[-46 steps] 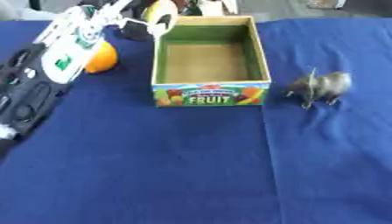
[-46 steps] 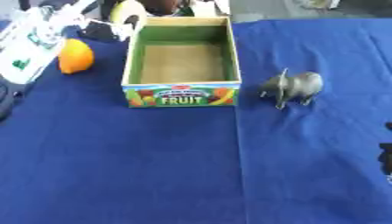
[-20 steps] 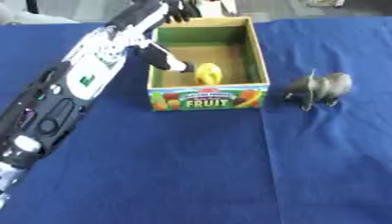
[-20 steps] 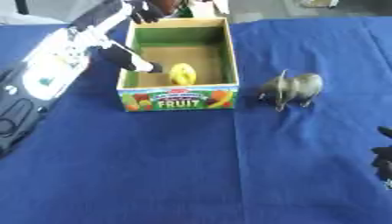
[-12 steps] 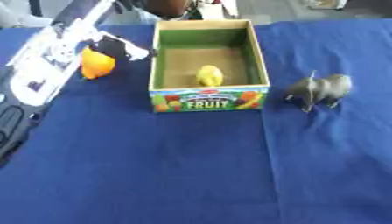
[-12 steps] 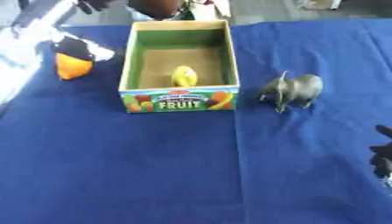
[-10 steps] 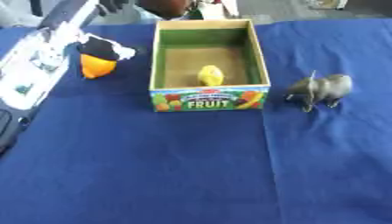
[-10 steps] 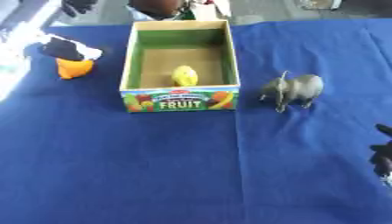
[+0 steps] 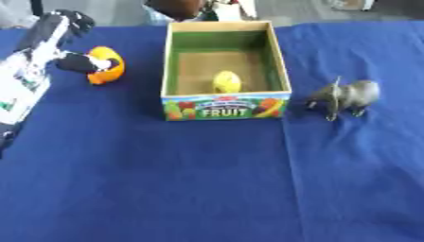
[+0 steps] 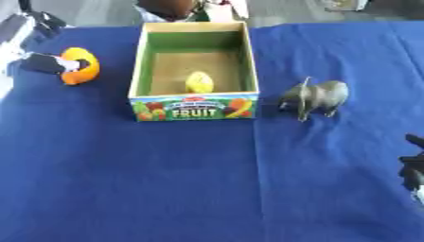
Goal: Pick up objects on the table and place them in the box.
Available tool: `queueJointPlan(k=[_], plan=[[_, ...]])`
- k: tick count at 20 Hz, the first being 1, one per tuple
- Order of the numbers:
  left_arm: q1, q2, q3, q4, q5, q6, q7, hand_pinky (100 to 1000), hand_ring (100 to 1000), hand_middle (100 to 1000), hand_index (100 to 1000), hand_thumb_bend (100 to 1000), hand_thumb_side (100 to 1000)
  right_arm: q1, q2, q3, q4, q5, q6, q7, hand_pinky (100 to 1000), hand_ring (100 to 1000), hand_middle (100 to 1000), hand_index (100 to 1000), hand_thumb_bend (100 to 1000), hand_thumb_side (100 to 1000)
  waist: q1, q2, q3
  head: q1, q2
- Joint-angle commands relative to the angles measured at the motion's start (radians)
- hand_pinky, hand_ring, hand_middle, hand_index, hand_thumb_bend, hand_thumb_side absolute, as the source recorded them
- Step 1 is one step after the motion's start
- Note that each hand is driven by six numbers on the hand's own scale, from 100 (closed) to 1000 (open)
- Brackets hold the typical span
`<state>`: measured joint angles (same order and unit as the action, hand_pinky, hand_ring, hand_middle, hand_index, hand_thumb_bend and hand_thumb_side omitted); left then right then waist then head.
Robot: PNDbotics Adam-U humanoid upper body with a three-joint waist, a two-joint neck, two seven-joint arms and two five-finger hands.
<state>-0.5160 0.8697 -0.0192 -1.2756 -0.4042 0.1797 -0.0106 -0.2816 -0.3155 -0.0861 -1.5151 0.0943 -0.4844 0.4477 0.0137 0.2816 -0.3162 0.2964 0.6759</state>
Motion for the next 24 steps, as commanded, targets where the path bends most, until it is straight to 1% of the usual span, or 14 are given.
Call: queueJointPlan(k=[1, 6, 7, 8, 9, 10, 11, 12, 13, 14, 15, 17, 19, 24], plan=[[-0.031, 0.016, -0.006, 0.044, -0.001, -0.026, -0.003, 673, 690, 640, 772, 676, 283, -0.010, -0.026, -0.007, -0.017, 0.004, -0.007, -0.002, 801, 1000, 480, 458, 100, 499, -0.003, -0.010, -0.005, 0.002, -0.011], [-0.058, -0.004, -0.031, 0.085, -0.041, -0.045, -0.037, 656, 636, 593, 753, 663, 320, -0.012, -0.022, -0.006, -0.016, 0.009, -0.012, -0.003, 802, 1000, 480, 458, 100, 503, -0.005, 0.001, -0.015, 0.006, -0.014], [-0.062, -0.009, -0.036, 0.095, -0.055, -0.044, -0.044, 629, 582, 532, 691, 528, 346, -0.012, -0.021, -0.007, -0.015, 0.011, -0.012, -0.003, 801, 1000, 480, 459, 100, 494, -0.006, 0.003, -0.016, 0.006, -0.014], [-0.065, -0.013, -0.039, 0.103, -0.071, -0.040, -0.046, 597, 516, 460, 615, 323, 323, -0.012, -0.020, -0.007, -0.015, 0.012, -0.013, -0.004, 802, 1000, 480, 459, 100, 493, -0.006, 0.005, -0.017, 0.006, -0.013], [-0.067, -0.016, -0.039, 0.110, -0.088, -0.032, -0.039, 573, 475, 407, 567, 222, 299, -0.012, -0.020, -0.007, -0.015, 0.013, -0.013, -0.005, 802, 1000, 480, 459, 100, 492, -0.007, 0.006, -0.017, 0.007, -0.012], [-0.069, -0.019, -0.040, 0.113, -0.103, -0.024, -0.027, 564, 460, 385, 548, 188, 291, -0.012, -0.020, -0.007, -0.015, 0.013, -0.013, -0.005, 802, 1000, 480, 459, 100, 492, -0.007, 0.007, -0.017, 0.007, -0.012], [-0.070, -0.021, -0.041, 0.113, -0.114, -0.018, -0.014, 535, 401, 307, 482, 100, 269, -0.012, -0.019, -0.007, -0.014, 0.014, -0.013, -0.005, 802, 1000, 480, 459, 100, 492, -0.007, 0.007, -0.017, 0.007, -0.011], [-0.071, -0.023, -0.041, 0.112, -0.121, -0.013, 0.001, 530, 390, 293, 470, 100, 266, -0.012, -0.019, -0.007, -0.014, 0.015, -0.013, -0.005, 802, 1000, 480, 459, 100, 492, -0.007, 0.007, -0.017, 0.007, -0.011], [-0.074, -0.024, -0.038, 0.108, -0.122, -0.008, 0.018, 496, 328, 203, 392, 100, 257, -0.012, -0.018, -0.007, -0.014, 0.015, -0.013, -0.005, 802, 1000, 480, 459, 100, 491, -0.007, 0.007, -0.016, 0.007, -0.010], [-0.077, -0.025, -0.035, 0.099, -0.115, -0.002, 0.040, 489, 319, 187, 378, 100, 256, -0.012, -0.018, -0.007, -0.014, 0.015, -0.013, -0.005, 802, 1000, 480, 459, 100, 491, -0.007, 0.007, -0.015, 0.007, -0.010], [-0.079, -0.024, -0.031, 0.084, -0.104, 0.002, 0.063, 473, 295, 147, 343, 100, 254, -0.012, -0.018, -0.007, -0.014, 0.015, -0.012, -0.005, 802, 1000, 480, 459, 100, 490, -0.007, 0.006, -0.014, 0.007, -0.010], [-0.085, -0.021, -0.026, 0.034, -0.072, 0.010, 0.099, 468, 288, 134, 332, 100, 251, -0.010, -0.019, -0.008, -0.014, 0.015, -0.012, -0.005, 802, 1000, 480, 459, 100, 488, -0.007, 0.003, -0.013, 0.008, -0.008], [-0.095, -0.017, -0.027, -0.027, -0.043, 0.014, 0.114, 468, 291, 135, 332, 100, 249, -0.009, -0.019, -0.008, -0.014, 0.014, -0.012, -0.005, 802, 1000, 480, 459, 100, 487, -0.007, -0.001, -0.011, 0.011, -0.006], [-0.132, -0.013, -0.068, -0.198, -0.004, 0.000, 0.078, 475, 300, 148, 345, 100, 246, -0.007, -0.021, -0.006, -0.013, 0.011, -0.010, -0.001, 802, 1000, 480, 459, 100, 485, -0.005, -0.011, -0.009, 0.025, -0.004]])
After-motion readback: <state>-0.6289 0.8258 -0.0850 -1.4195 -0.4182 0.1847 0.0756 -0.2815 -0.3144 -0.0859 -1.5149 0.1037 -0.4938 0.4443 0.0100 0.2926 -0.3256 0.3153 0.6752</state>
